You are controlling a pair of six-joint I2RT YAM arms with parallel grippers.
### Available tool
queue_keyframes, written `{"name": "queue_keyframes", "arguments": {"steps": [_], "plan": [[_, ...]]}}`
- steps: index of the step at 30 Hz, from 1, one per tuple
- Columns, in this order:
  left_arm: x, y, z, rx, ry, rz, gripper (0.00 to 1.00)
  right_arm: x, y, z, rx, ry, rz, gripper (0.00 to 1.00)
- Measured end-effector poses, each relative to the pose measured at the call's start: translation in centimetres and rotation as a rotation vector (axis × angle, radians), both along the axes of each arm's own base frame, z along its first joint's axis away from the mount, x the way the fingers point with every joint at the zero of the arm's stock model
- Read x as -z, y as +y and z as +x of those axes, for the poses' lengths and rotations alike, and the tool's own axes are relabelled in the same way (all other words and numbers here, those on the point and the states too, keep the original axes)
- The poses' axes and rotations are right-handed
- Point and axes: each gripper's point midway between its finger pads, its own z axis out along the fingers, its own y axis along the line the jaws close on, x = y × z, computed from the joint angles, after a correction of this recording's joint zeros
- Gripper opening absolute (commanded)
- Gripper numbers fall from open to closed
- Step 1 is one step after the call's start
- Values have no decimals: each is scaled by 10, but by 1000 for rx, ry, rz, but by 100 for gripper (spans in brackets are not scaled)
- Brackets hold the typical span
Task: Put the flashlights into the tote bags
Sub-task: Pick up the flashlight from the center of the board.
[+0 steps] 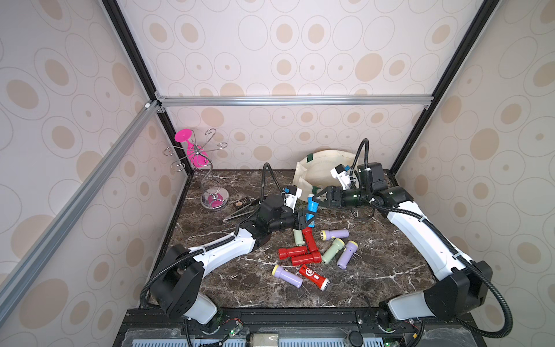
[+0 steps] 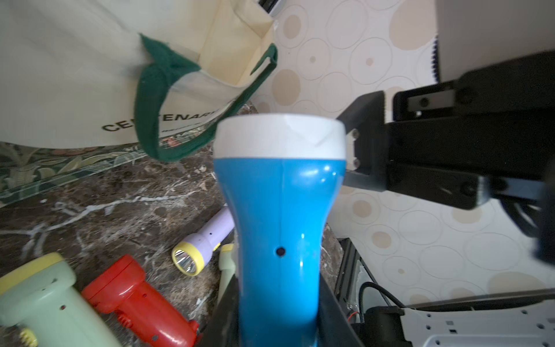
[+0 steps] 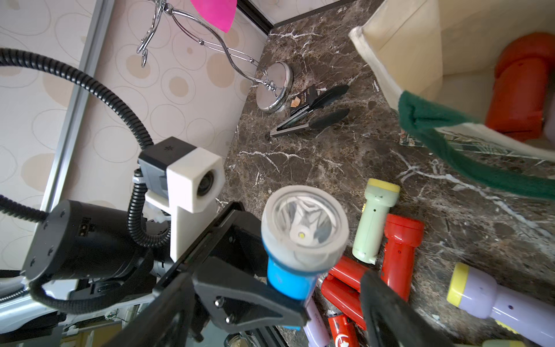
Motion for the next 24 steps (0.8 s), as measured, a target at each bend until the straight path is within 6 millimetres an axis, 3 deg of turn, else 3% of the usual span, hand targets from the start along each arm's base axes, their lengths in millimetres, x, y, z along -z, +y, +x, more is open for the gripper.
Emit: {"name": "queue_keyframes", "arguments": {"steps": [7,14,24], "plan": [[-24,-11,-10,57,-19,-101,0,-1,4,4,3,12,26,80],[-32,-15,-14,78,-21,-136,0,-4,7,5,-1,15,54,58],[-29,-16,-15,76,-4,-140,3,-5,9,6,-8,14,73,35]]}}
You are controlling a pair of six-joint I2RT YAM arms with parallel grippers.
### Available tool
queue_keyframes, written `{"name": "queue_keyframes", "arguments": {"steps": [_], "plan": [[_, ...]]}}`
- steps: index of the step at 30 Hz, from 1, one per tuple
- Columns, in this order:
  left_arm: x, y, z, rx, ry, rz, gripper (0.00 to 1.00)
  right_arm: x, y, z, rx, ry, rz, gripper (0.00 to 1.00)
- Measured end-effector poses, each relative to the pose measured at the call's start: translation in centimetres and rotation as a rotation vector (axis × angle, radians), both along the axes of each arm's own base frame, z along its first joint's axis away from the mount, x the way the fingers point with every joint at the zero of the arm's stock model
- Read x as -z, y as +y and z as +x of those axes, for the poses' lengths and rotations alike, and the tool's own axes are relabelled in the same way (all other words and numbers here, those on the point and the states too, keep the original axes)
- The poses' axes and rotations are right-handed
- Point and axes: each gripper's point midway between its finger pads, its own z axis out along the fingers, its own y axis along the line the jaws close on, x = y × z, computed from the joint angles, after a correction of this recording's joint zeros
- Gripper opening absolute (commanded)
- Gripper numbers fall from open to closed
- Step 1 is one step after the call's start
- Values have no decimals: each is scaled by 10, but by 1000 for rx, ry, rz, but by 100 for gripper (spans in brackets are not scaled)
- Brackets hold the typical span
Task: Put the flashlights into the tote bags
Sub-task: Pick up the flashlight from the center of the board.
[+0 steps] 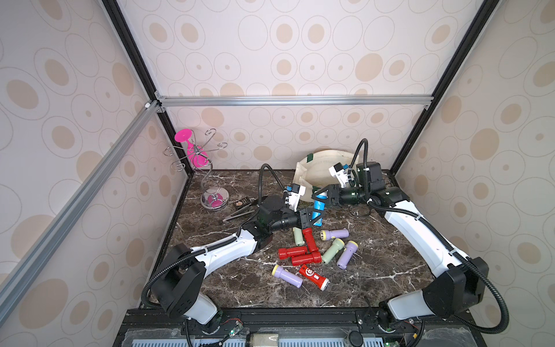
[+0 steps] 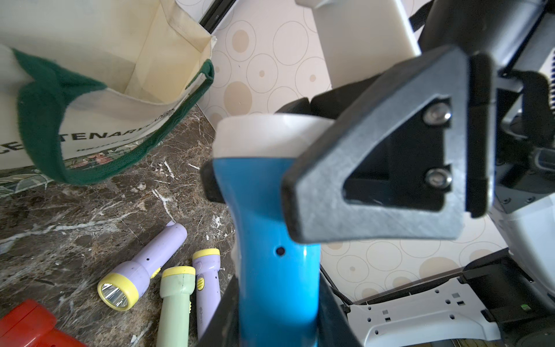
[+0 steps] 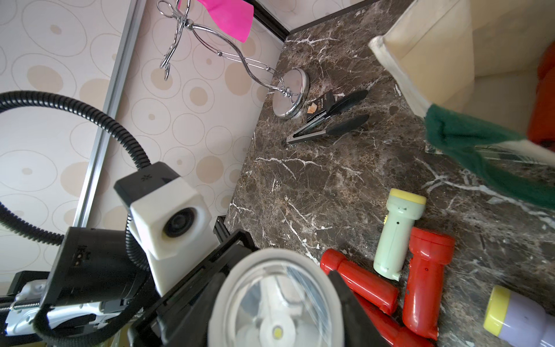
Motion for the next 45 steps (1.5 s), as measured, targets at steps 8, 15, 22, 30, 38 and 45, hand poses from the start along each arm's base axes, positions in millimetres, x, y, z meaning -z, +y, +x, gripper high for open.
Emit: {"name": "queue_keyframes", "arguments": {"steps": [8,15,22,30,38,45], "plan": [[2,-1,1,0,3,-4,28,1,0,0,-5,-14,-10,8],[6,-2,2,-7,6,5,74,6,-3,1,-2,-30,-42,0],[15,0,6,-28,-1,46,100,6,-11,1,15,-45,-104,0],[29,11,15,-78,6,139,100,-25,-23,10,58,-163,-191,0],[33,29,25,-129,-18,252,100,-35,-38,21,119,-210,-290,0],[41,53,24,-184,-28,382,100,-30,-45,47,177,-192,-351,0]]}}
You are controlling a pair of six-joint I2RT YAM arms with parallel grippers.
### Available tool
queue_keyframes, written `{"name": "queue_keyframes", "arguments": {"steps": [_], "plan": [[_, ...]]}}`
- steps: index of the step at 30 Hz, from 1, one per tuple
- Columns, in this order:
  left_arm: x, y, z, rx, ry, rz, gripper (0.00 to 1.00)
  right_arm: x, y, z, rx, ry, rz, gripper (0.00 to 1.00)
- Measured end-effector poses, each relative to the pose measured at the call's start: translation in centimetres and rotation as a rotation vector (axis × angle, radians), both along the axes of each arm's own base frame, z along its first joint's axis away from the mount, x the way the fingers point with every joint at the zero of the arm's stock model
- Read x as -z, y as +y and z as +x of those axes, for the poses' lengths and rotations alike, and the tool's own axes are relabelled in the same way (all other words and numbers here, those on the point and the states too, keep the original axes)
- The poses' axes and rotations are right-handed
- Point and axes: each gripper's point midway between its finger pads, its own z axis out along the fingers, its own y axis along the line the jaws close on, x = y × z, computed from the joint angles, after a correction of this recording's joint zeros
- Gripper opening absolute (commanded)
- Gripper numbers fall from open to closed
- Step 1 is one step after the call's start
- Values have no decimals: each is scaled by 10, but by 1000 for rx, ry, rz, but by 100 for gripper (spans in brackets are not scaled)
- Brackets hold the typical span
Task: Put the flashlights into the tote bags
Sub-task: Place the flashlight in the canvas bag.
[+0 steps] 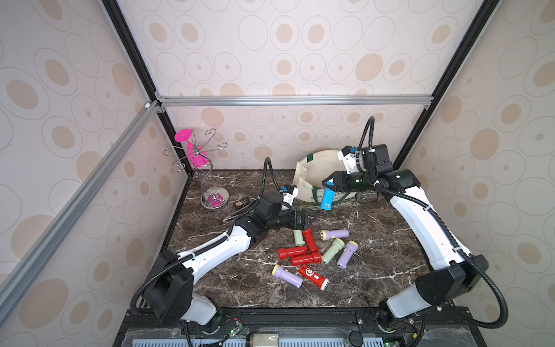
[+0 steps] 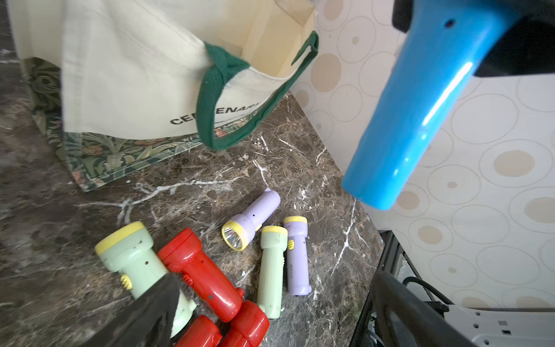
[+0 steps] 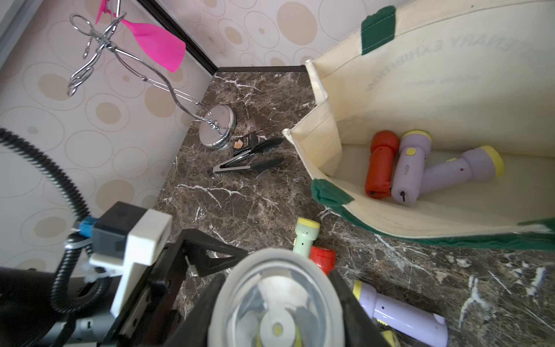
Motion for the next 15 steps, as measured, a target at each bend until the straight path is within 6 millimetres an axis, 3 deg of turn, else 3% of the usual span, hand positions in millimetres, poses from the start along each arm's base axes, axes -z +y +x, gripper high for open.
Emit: {"name": "queue_keyframes", "arguments": {"steps": [5,15], "plan": [[-6,17,-4,-41,-22,44,100,0,-8,26,60,-9,-56,0],[15,41,-9,-103,34,154,100,-9,-26,82,131,-65,-175,0]]}}
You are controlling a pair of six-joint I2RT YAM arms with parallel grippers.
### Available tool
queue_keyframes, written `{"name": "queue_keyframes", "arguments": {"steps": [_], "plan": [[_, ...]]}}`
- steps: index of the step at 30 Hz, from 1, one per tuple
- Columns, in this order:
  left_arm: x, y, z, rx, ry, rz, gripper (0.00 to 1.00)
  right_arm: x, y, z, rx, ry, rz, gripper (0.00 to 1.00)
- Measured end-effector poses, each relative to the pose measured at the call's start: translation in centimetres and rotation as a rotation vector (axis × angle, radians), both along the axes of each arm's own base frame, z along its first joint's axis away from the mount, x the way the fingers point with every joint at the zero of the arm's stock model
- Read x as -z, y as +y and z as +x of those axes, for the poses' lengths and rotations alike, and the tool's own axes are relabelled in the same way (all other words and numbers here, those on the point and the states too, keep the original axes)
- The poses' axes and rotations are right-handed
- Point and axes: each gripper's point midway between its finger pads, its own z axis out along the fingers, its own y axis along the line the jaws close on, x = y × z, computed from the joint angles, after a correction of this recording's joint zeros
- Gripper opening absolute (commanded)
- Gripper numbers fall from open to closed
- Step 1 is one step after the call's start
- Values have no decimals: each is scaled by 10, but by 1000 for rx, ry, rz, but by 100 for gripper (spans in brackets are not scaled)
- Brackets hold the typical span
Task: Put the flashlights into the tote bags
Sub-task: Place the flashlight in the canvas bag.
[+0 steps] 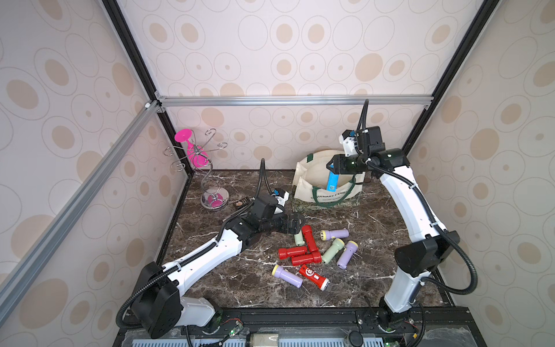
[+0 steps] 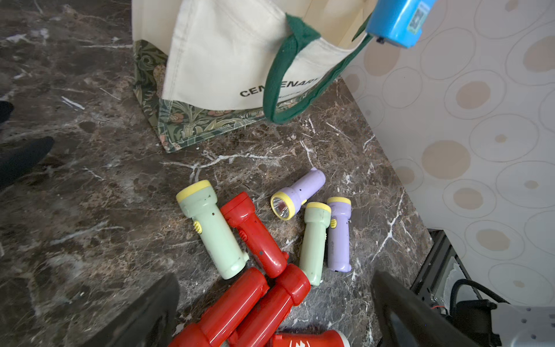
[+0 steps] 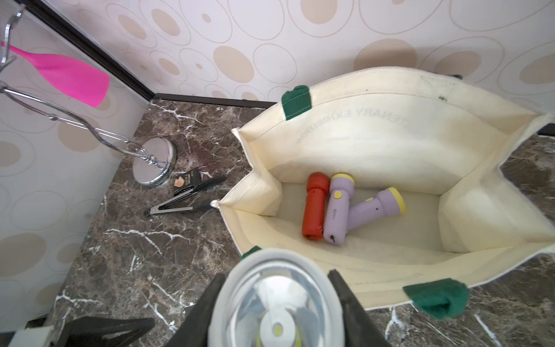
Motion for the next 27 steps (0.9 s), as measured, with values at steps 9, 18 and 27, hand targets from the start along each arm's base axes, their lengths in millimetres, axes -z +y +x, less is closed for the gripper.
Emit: {"name": "queue_keyframes", "arguments": {"steps": [9,18,27], "plan": [[-6,10,-3,-30,-11,17,100,16,-12,60,44,-23,-64,0],[-1,16,-3,-52,-2,44,100,81,-8,87,50,79,-93,0],[0,18,-1,-59,1,48,100,139,-8,104,63,158,-133,0]]}}
